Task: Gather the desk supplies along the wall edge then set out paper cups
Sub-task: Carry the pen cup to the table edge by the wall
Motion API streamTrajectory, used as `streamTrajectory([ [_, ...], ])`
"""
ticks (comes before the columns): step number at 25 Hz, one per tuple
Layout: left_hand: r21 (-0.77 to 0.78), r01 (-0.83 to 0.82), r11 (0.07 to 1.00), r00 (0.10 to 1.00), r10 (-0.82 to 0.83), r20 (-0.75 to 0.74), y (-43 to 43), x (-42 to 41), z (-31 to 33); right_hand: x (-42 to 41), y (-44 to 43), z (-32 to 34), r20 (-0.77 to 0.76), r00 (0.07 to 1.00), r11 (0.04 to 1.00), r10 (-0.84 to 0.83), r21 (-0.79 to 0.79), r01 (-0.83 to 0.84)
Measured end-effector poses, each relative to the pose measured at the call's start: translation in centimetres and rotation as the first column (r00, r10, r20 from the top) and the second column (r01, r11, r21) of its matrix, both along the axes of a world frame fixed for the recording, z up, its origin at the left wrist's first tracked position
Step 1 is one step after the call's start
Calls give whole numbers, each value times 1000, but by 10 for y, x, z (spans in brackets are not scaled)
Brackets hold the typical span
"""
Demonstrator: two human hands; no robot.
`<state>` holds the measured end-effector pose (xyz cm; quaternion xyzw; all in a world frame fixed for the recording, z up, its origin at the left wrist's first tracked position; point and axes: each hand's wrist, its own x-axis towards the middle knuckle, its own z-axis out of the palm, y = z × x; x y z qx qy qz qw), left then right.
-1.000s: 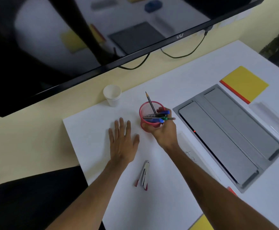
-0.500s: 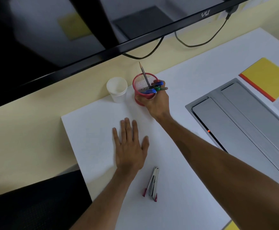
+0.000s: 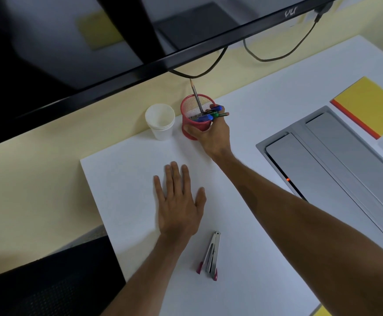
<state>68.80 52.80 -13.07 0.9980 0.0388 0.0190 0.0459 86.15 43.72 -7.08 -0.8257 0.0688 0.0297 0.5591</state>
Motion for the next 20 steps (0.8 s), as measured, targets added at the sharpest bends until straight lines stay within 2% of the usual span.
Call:
streamTrajectory([
  [3, 1, 16, 1000, 1000, -16, -1, 1, 1, -2, -9, -6, 7, -24, 999, 999, 40, -1, -40],
  [5, 3, 22, 1000, 999, -22, -37, 1, 2, -1, -27, -15, 15, -30, 999, 998, 31, -55, -33],
  [8, -38, 35, 999, 983, -41, -178, 6, 7, 10, -72, -37, 33, 19, 1000, 979, -3, -205, 7],
  [11, -145, 90, 985, 944, -131, -303, 23, 7, 31, -128, -65, 56, 79, 996, 969, 29, -247, -9],
  [14, -206, 70, 976, 959, -123, -255, 37, -24, 60, -184, -94, 76, 73, 996, 968, 60, -248, -40],
  [20, -311, -44, 950, 956, -51, -290, 23, -119, 106, -291, -129, 90, 34, 994, 965, 100, -245, -88],
])
